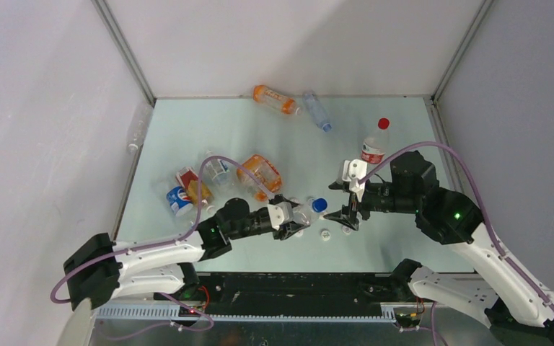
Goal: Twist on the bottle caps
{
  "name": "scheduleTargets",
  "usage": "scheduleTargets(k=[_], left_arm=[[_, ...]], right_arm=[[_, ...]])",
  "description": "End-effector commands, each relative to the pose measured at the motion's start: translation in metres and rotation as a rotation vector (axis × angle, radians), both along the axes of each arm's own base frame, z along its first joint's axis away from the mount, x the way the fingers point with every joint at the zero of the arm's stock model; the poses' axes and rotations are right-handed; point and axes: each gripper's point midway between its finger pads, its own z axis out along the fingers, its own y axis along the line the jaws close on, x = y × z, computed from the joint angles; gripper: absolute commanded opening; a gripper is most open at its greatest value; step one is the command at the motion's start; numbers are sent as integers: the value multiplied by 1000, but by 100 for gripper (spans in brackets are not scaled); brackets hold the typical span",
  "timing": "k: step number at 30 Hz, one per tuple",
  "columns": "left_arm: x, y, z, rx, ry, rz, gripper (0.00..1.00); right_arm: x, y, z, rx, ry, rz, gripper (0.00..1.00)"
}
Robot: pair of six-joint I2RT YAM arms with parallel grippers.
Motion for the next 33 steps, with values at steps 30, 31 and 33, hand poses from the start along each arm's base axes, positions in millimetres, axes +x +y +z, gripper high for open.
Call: scheduleTargets(k=[30,31,33], left_arm=[[32,5,59,-113,-161,161,20],[33,6,59,-111,-177,182,21],[47,16,61,-82,-250,310,22]], right_arm=[[45,17,-33,24,401,-420,0],[51,14,-34,68,490,-540,0],[54,14,-38,141,635,-675,0]])
